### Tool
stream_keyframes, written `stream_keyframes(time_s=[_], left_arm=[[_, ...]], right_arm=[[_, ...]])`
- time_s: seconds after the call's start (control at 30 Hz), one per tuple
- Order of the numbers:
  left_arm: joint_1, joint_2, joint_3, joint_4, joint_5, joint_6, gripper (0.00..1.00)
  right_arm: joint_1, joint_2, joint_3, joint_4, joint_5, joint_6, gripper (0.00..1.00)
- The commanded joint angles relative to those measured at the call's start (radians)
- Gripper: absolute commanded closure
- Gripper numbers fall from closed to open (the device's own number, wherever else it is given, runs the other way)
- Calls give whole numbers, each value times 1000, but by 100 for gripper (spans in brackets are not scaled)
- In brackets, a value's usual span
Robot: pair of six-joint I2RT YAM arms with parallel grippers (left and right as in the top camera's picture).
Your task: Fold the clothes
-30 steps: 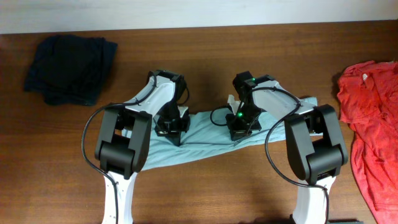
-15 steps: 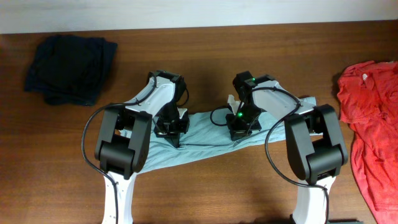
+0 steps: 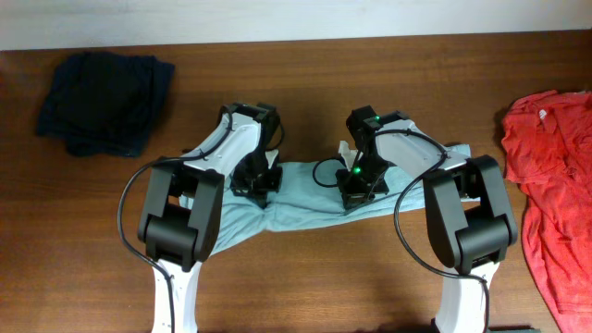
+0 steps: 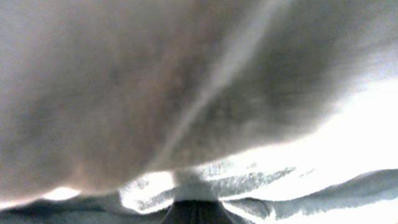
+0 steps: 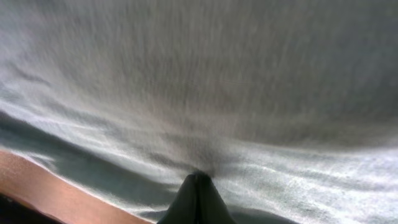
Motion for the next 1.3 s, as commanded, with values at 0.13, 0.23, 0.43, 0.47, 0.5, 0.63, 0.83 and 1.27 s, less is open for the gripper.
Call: stream_keyframes(time_s=[0.13, 0.23, 0.43, 0.47, 0.5, 0.63, 0.83, 1.27], left_arm=[[0, -19, -25, 86, -89, -75, 100], [1, -19, -26, 103, -191, -75, 100], [2, -19, -25, 95, -253, -2, 100], [2, -19, -25, 92, -253, -2, 100], [2, -19, -25, 88, -253, -2, 100], [2, -19, -8, 64, -248, 18, 100], [6, -23, 103, -92, -241, 15, 100], [64, -71, 223, -238, -224, -98, 100]], right_arm=[[5, -6, -9, -1, 2, 8, 96], [5, -6, -9, 0, 2, 8, 96], [5, -6, -9, 11, 2, 7, 96], [5, -6, -9, 19, 2, 3, 96], [5, -6, -9, 27, 2, 2, 96], [2, -6, -8, 54, 31, -32, 96], [2, -6, 5, 60, 32, -103, 95], [-10, -6, 177, -45, 123, -157, 96]])
